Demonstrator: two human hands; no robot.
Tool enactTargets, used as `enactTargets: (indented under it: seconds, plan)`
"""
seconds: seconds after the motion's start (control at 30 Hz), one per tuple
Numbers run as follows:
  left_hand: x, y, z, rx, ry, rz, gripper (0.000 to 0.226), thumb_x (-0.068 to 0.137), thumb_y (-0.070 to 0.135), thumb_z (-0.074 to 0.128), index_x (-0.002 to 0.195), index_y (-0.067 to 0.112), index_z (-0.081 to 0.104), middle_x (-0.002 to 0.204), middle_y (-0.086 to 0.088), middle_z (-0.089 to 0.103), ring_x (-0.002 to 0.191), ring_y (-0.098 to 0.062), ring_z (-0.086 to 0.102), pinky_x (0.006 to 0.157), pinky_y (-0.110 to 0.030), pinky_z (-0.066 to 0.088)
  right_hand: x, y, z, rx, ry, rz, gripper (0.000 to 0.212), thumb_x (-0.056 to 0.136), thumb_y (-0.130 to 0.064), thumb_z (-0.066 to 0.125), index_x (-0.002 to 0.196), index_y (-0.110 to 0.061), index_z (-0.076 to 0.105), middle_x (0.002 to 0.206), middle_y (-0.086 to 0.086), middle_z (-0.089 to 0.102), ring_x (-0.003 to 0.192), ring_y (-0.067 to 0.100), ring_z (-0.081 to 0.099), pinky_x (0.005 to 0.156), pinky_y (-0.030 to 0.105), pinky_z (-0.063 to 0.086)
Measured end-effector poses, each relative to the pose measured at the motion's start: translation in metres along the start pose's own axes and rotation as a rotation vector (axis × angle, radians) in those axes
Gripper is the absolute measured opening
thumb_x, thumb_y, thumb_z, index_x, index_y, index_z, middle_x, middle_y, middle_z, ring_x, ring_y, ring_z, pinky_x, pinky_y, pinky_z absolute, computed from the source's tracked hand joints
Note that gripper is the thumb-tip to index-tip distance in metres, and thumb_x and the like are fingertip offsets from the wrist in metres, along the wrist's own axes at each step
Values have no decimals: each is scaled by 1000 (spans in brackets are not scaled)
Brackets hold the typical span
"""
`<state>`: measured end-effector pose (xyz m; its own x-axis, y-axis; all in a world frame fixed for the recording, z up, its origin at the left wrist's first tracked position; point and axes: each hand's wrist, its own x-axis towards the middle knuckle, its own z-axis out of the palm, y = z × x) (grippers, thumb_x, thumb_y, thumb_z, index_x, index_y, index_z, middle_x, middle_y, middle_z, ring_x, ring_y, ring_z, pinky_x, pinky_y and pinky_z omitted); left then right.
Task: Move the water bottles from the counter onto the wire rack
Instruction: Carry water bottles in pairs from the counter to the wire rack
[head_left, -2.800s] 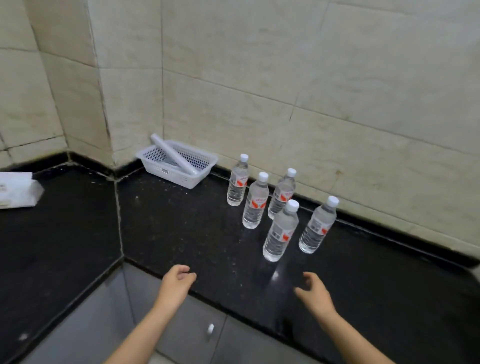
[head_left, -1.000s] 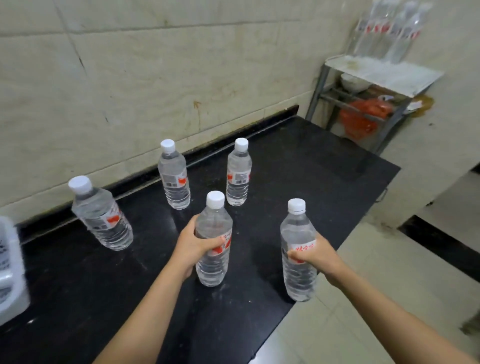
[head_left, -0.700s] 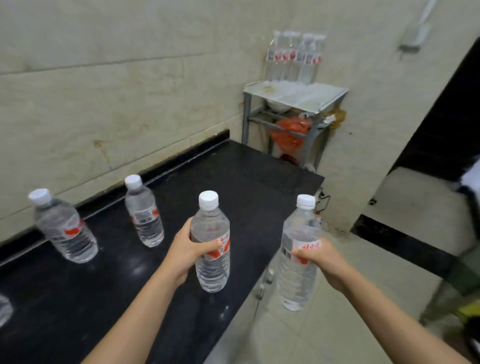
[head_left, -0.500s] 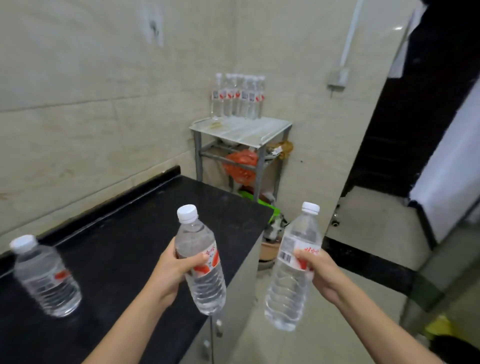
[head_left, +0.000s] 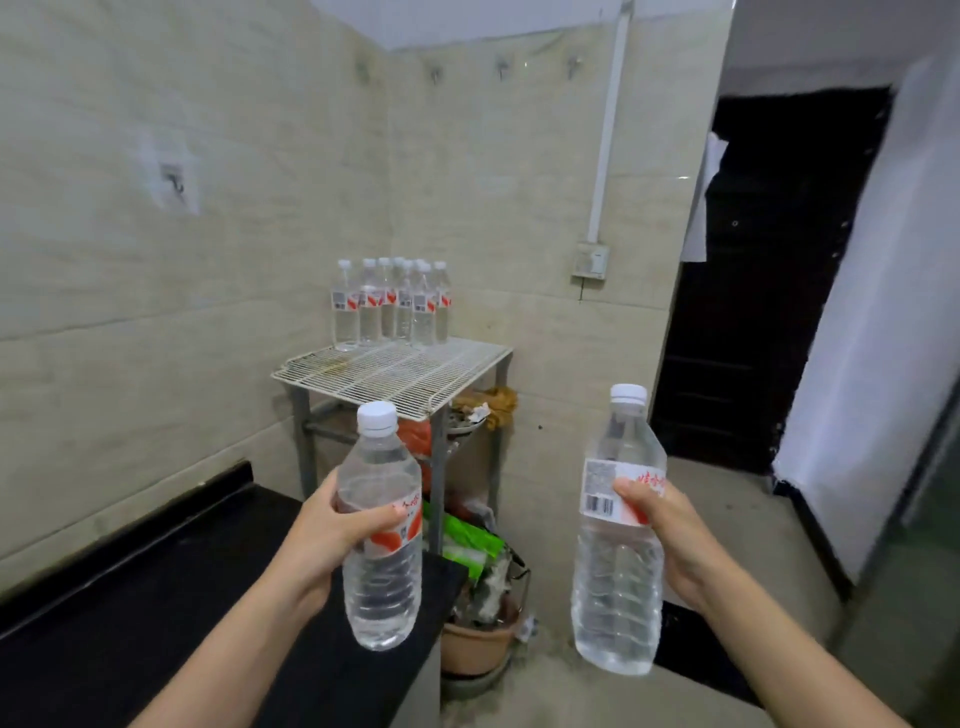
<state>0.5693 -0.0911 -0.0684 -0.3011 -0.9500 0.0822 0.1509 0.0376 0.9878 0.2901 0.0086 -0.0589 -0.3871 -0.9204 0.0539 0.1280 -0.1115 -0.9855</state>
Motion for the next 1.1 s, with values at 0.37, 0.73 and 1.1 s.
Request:
enactTargets:
  seconds: [0.37, 0.73, 1.1]
  plan:
    - [215, -21, 71, -241, -289, 30, 63, 54, 0, 77, 113, 7, 56, 101, -16, 69, 79, -20, 70, 61, -24, 58, 176, -39, -16, -432, -13, -33, 25, 63, -21, 68, 85, -11, 60, 69, 1, 65, 61, 11, 61, 57, 20, 51]
    - [334, 26, -10, -407, 1, 303, 97, 25, 33, 92, 113, 14, 55, 97, 0, 71, 91, -18, 68, 80, -35, 58, 344, -17, 35, -220, -61, -129, 41, 49, -34, 67, 82, -13, 58, 57, -6, 70, 53, 1, 63, 51, 13, 51]
    - [376, 21, -77, -182, 465, 409, 88, 17, 40, 91, 97, 23, 58, 83, 8, 74, 78, -8, 70, 71, -28, 58, 567, 4, 211, -277, -367, -209, 57, 70, -20, 75, 120, -12, 48, 110, 12, 64, 97, 27, 63, 90, 46, 52]
